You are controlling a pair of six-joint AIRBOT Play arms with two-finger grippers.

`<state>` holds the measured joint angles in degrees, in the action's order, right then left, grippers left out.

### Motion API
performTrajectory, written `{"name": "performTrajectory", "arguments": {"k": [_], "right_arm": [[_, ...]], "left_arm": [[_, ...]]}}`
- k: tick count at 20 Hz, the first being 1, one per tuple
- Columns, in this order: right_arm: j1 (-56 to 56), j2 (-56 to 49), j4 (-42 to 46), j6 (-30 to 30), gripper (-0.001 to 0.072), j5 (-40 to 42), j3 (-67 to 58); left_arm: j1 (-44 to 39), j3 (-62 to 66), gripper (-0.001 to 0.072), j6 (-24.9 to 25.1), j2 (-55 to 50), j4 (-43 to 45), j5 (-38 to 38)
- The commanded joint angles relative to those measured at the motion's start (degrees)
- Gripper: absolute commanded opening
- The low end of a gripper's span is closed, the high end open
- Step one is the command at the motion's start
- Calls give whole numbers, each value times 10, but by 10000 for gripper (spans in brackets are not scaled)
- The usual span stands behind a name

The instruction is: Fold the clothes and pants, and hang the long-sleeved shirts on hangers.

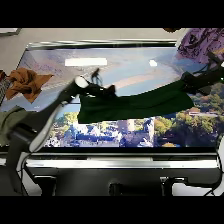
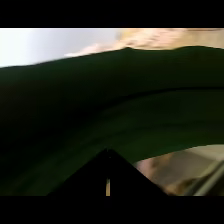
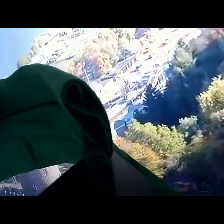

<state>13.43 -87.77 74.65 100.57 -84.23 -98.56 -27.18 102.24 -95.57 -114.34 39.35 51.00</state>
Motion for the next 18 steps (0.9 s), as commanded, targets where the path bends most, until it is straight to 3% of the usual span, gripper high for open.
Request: {"name": "performTrajectory", "arguments": {"k": [1, 6, 15, 18], "right_arm": [[0, 21, 10, 45, 30, -10, -1], [0, 42, 8, 58, 30, -22, 0], [0, 88, 11, 98, 30, -73, 0], [0, 91, 15, 103, 30, -71, 0]], "left_arm": [[-85, 11, 23, -1, -48, -124, -118], [-137, 45, 23, -1, -114, -225, -171], [-148, 102, 22, -52, -170, -229, -181], [-129, 122, 21, -50, -166, -220, -128]]}}
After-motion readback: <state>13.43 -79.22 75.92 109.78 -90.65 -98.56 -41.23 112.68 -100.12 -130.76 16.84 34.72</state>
